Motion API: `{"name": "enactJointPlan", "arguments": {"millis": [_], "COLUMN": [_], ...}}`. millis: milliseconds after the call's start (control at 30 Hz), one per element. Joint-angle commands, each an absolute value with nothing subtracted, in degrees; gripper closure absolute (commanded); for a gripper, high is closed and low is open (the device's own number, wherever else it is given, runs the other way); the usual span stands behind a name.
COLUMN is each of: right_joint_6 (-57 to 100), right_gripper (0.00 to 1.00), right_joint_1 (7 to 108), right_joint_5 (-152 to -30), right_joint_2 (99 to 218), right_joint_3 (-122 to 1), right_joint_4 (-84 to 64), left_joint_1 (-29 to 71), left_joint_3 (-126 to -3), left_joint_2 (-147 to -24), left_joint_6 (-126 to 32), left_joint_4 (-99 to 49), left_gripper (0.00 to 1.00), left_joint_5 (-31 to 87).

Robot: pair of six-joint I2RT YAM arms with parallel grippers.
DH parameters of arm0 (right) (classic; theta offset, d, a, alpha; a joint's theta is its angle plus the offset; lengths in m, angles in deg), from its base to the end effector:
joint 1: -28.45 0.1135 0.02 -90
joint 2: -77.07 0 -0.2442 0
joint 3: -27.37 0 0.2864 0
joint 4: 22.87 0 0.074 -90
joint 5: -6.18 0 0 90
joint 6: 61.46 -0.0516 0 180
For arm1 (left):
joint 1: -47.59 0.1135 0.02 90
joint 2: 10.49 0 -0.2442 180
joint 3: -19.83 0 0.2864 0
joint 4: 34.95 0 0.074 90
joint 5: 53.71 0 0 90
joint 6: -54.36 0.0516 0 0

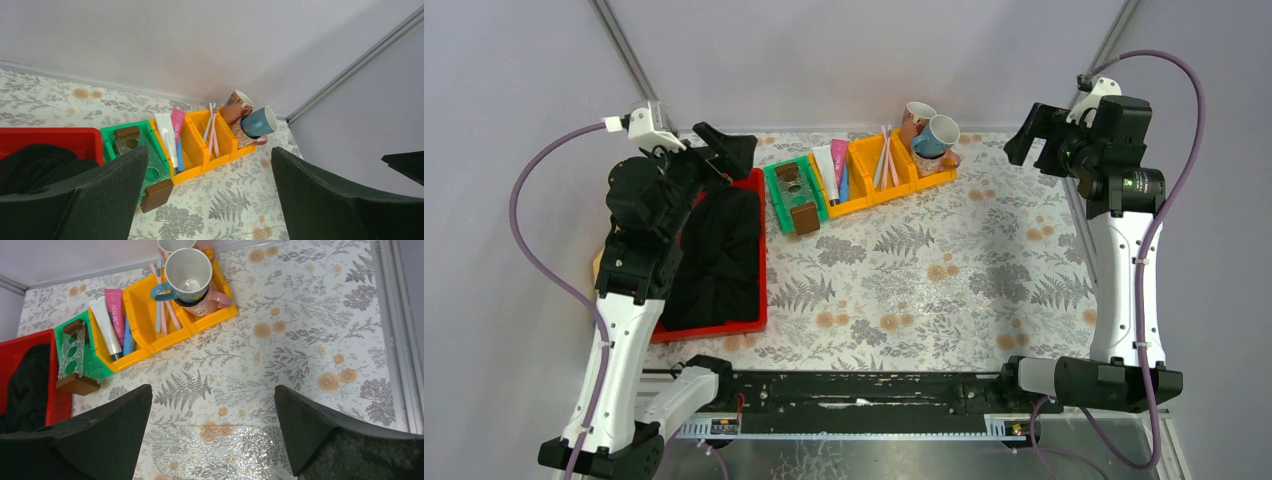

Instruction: Prepare toiletry sets of a toothbrush and toothpaste on the tray

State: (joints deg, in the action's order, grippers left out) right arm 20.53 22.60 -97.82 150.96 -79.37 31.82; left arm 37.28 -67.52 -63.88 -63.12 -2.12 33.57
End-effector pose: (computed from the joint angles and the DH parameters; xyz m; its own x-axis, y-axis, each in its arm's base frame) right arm 0.3077 -0.0190 0.4573 -0.3838 0.1752 -0.9066 -0.0717 0.9732 0.2185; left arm 0.2332 -0.0449 0.4720 -0.0868 -0.4527 -0.8874 0.2090 0.8627 -0.4605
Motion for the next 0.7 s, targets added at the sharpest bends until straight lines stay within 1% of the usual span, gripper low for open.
{"name": "enactJointPlan", "arguments": {"millis": [0,200,267,400,533,667], "right_joint_6": [19.11,20.64,23.60,36.55,41.72,47.98], "right_gripper": [0.01,0.01,0.01,0.01,0.01,0.01], "right_joint_1": [23.23,23.40,23.42,23.55,23.89,23.95], "right_joint_5": [-94.22,-95.99,-100.24,-118.76,-123.89,-127.24], "right_joint_2": [150.59,150.01,149.67,149.52,150.02,150.41], "right_joint_3": [-79.76,-78.54,-77.56,-75.66,-73.46,-71.76], "right_joint_4": [29.64,27.56,26.91,28.27,30.67,33.94], "left_joint_1": [38.59,39.07,39.11,39.22,39.33,39.87], "left_joint_3": [-68.32,-64.27,-61.32,-53.99,-48.52,-45.82], "left_joint_2": [-64.63,-64.61,-64.38,-63.94,-65.16,-67.48], "left_joint_6": [-67.94,-77.37,-81.26,-88.08,-93.82,-97.58], "left_joint_4": [-4.37,-10.28,-13.48,-19.64,-22.95,-22.97], "left_gripper": [0.00,0.00,0.00,0.00,0.00,0.00], "left_joint_5": [28.81,23.25,21.52,19.76,18.95,18.67]}}
